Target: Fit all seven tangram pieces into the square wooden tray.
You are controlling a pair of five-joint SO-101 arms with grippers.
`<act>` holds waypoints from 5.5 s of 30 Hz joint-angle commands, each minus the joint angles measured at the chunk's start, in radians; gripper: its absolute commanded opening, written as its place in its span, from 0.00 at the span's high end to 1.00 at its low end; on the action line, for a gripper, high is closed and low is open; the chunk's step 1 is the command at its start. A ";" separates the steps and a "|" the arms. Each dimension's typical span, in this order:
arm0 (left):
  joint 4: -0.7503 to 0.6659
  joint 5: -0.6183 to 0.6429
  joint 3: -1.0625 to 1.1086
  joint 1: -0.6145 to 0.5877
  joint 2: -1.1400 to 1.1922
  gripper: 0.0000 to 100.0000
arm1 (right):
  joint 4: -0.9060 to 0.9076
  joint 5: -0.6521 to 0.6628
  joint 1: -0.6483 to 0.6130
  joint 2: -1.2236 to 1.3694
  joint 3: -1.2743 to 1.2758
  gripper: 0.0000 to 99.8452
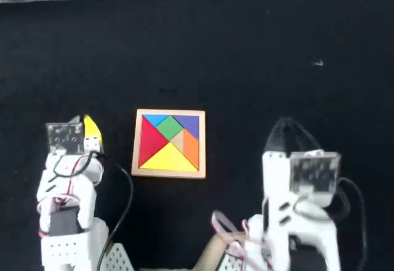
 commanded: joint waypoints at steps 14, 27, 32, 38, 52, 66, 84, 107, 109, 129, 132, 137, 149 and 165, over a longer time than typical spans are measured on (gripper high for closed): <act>0.181 0.017 0.028 0.059 -0.006 0.94 | -0.316 0.003 -0.071 -0.064 0.604 0.99; 0.425 0.043 0.028 0.028 -0.008 0.94 | 0.014 0.003 -0.034 -0.071 0.610 0.99; 0.523 0.098 0.028 0.035 -0.008 0.94 | 0.135 0.002 -0.106 -0.073 0.610 0.99; 0.618 0.106 0.028 0.030 -0.008 0.94 | 0.157 -0.077 -0.252 -0.062 0.610 0.99; 0.618 0.106 0.028 0.036 -0.008 0.97 | 0.158 -0.216 -0.256 -0.061 0.610 0.99; 0.618 0.106 0.028 0.030 -0.008 0.97 | 0.158 -0.216 -0.256 -0.064 0.610 0.99; 0.618 0.106 0.028 0.028 -0.008 0.97 | 0.158 -0.216 -0.256 -0.064 0.610 0.99; 0.618 0.106 0.028 0.028 -0.008 0.97 | 0.158 -0.216 -0.256 -0.064 0.610 0.99; 0.618 0.106 0.028 0.028 -0.008 0.97 | 0.158 -0.216 -0.256 -0.064 0.610 0.99; 0.618 0.106 0.028 0.028 -0.008 0.97 | 0.158 -0.216 -0.256 -0.064 0.610 0.99; 0.618 0.106 0.028 0.028 -0.008 0.97 | 0.158 -0.216 -0.256 -0.064 0.610 0.99; 0.618 0.106 0.028 0.028 -0.008 0.97 | 0.158 -0.216 -0.256 -0.064 0.610 0.99; 0.618 0.106 0.028 0.028 -0.008 0.97 | 0.158 -0.216 -0.256 -0.064 0.610 0.99; 0.618 0.106 0.028 0.028 -0.008 0.97 | 0.158 -0.216 -0.256 -0.064 0.610 0.99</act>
